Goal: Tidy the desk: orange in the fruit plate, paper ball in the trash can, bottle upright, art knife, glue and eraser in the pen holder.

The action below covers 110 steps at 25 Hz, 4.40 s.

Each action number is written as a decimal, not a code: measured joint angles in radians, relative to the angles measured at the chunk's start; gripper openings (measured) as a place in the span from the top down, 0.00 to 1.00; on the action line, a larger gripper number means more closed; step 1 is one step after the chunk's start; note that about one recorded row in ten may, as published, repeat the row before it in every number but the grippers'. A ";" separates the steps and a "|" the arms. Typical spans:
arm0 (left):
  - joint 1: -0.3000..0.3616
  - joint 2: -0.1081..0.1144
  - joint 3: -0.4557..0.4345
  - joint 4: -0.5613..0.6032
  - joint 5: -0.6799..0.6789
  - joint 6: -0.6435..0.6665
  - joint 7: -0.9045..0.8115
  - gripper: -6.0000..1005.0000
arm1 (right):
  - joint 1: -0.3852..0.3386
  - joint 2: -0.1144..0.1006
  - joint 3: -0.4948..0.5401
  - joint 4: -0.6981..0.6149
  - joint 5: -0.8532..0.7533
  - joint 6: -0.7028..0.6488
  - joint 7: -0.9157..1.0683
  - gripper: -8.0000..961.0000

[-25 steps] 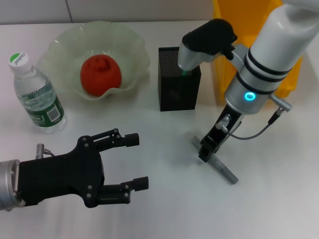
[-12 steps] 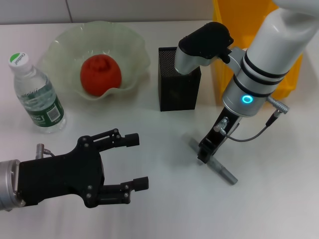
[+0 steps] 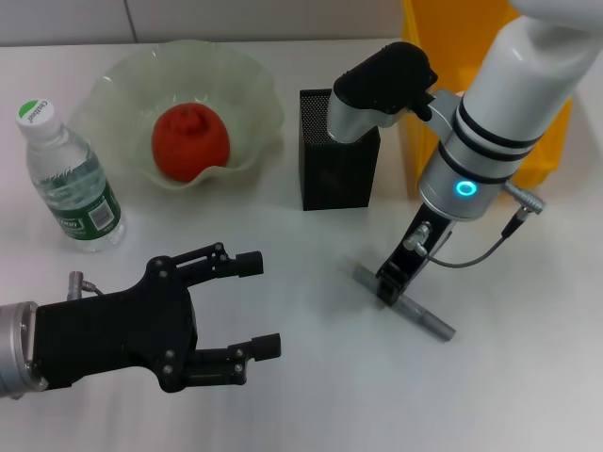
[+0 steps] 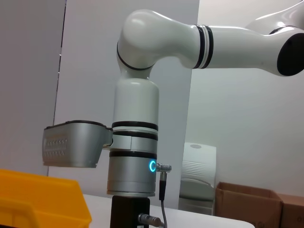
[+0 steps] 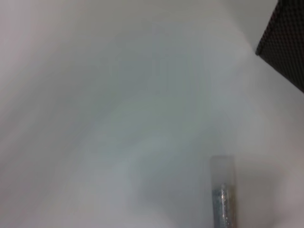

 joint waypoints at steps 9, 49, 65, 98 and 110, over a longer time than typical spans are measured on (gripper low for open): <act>-0.001 0.000 -0.001 0.000 -0.004 0.000 0.000 0.17 | -0.041 0.000 -0.002 -0.091 0.000 -0.003 -0.001 0.84; -0.026 -0.002 -0.009 -0.026 -0.006 -0.027 0.001 0.17 | -0.504 -0.010 0.566 0.149 1.178 0.117 -1.457 0.79; -0.027 -0.002 -0.002 -0.026 -0.006 -0.026 0.002 0.17 | -0.465 -0.004 0.463 0.223 1.181 0.262 -1.568 0.68; -0.012 0.028 -0.115 -0.019 0.014 -0.001 -0.026 0.17 | -0.653 -0.005 0.459 0.127 1.058 -0.213 -1.664 0.15; 0.003 0.049 -0.125 -0.025 0.055 0.042 -0.091 0.17 | -0.641 -0.008 0.304 0.169 1.041 -0.202 -1.710 0.15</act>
